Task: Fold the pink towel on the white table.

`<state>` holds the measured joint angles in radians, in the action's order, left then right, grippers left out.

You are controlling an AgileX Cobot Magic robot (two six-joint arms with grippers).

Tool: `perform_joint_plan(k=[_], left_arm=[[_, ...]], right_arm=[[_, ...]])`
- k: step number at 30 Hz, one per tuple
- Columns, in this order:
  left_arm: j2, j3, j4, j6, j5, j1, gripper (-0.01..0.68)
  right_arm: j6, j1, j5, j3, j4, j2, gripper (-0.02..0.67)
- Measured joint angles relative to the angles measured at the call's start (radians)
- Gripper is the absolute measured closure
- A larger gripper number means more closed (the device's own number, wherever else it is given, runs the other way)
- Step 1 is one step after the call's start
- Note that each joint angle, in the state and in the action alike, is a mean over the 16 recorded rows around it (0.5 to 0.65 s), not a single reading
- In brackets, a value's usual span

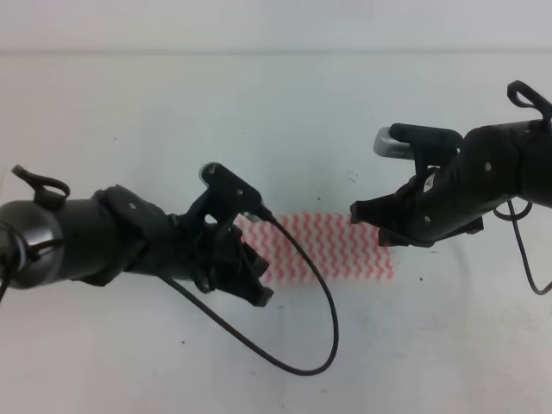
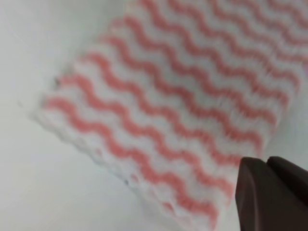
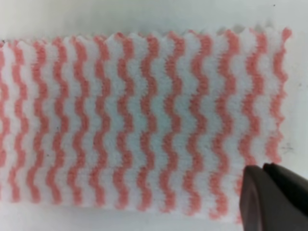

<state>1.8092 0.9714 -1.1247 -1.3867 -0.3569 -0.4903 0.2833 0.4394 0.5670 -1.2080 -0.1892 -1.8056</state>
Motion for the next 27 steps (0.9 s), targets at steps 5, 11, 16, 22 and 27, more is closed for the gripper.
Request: perform_joint_plan(k=[5,11,16,22,27], left_arm=[[0.010,0.029,-0.065,-0.058,-0.018,-0.001,0.678],[0.058,0.074,-0.141,-0.134,-0.057,-0.001,0.678],[0.105,0.103,-0.164,-0.166,-0.091,-0.001,0.678],[0.136,0.118,-0.166,-0.180,-0.110,-0.001,0.678],[0.124,0.125,-0.164,-0.190,-0.105,-0.001,0.678]], right_arm=[[0.000,0.000,-0.014,0.000,0.000,-0.001,0.667],[0.000,0.000,-0.028,0.000,0.001,-0.002,0.667],[0.000,0.000,-0.031,0.000,0.001,-0.002,0.667],[0.000,0.000,-0.029,0.000,0.001,-0.002,0.667],[0.000,0.000,-0.029,0.000,0.001,-0.002,0.667]])
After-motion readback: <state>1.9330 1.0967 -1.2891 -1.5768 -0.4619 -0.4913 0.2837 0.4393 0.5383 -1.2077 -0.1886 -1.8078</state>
